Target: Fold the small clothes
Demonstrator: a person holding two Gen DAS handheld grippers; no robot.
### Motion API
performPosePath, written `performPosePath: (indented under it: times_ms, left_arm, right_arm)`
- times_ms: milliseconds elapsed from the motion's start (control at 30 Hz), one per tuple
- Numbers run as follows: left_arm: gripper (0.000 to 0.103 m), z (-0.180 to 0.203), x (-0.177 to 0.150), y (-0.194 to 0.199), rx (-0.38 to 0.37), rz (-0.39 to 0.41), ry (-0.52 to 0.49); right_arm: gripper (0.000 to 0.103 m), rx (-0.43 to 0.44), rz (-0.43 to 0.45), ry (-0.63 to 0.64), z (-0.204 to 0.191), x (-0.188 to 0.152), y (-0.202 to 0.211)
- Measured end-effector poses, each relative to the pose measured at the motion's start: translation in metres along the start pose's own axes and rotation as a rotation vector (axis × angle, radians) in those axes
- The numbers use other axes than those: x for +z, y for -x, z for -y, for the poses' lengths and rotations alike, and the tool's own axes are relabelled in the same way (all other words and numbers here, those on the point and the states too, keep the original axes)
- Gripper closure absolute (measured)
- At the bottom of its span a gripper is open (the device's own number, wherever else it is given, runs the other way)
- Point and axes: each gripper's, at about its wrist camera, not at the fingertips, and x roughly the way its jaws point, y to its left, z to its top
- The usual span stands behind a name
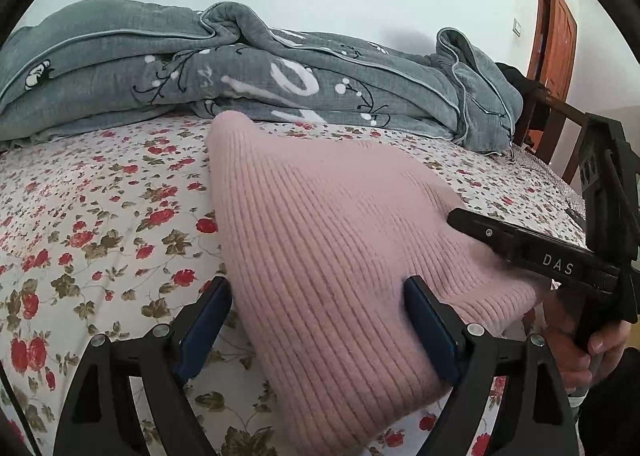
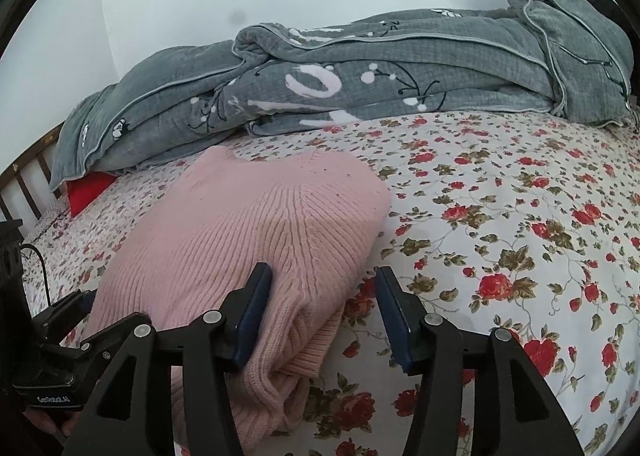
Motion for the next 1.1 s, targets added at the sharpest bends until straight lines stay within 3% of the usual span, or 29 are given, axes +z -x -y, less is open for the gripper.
performPosePath:
  times_ms: [167, 267, 333, 467, 633, 700, 767, 800, 867, 933, 1033, 1100]
  left_arm:
    - [0.015, -0.008, -0.003, 0.005, -0.045, -0.039, -0.01]
    - [0.015, -0.025, -0.002, 0.016, -0.105, -0.077, 0.039]
    - [0.015, -0.034, 0.005, 0.026, -0.104, -0.064, 0.045]
    - [0.017, -0.053, 0.041, 0.039, -0.057, 0.011, 0.04]
    - [0.018, -0.05, 0.099, 0.012, -0.026, 0.067, -0.008]
    - [0.019, -0.046, 0.117, -0.012, -0.046, 0.032, -0.014]
    - [0.023, -0.043, 0.124, -0.037, -0.082, 0.01, -0.02]
    - [0.025, -0.043, 0.124, -0.051, -0.098, -0.005, -0.029]
    - [0.038, -0.045, 0.117, -0.077, -0.108, -0.063, -0.04]
    - [0.047, -0.052, 0.105, -0.1, -0.096, -0.119, -0.032]
    - [0.047, -0.064, 0.1, -0.106, -0.152, -0.128, 0.016]
    - [0.046, -0.065, 0.098, -0.105, -0.167, -0.12, 0.023]
  right_arm:
    - [0.044, -0.002, -0.01, -0.007, 0.002, 0.0, 0.001]
    - [0.043, 0.007, -0.026, -0.016, 0.007, -0.002, 0.009]
    - [0.043, 0.011, -0.031, -0.008, 0.009, -0.002, 0.016]
    - [0.043, 0.016, -0.019, 0.026, 0.009, 0.016, 0.025]
    - [0.044, 0.026, 0.067, 0.01, 0.004, 0.062, 0.017]
    - [0.052, 0.043, 0.071, 0.0, -0.002, 0.075, 0.002]
    - [0.078, 0.082, 0.022, 0.005, -0.008, 0.08, -0.02]
    - [0.082, 0.098, -0.017, 0.009, -0.009, 0.08, -0.034]
    - [0.084, 0.066, -0.087, 0.0, -0.001, 0.064, -0.068]
    - [0.084, 0.08, -0.1, -0.022, 0.004, 0.06, -0.074]
    - [0.085, 0.095, -0.09, -0.064, 0.012, 0.06, -0.072]
    - [0.085, 0.031, -0.088, -0.001, 0.0, 0.057, -0.073]
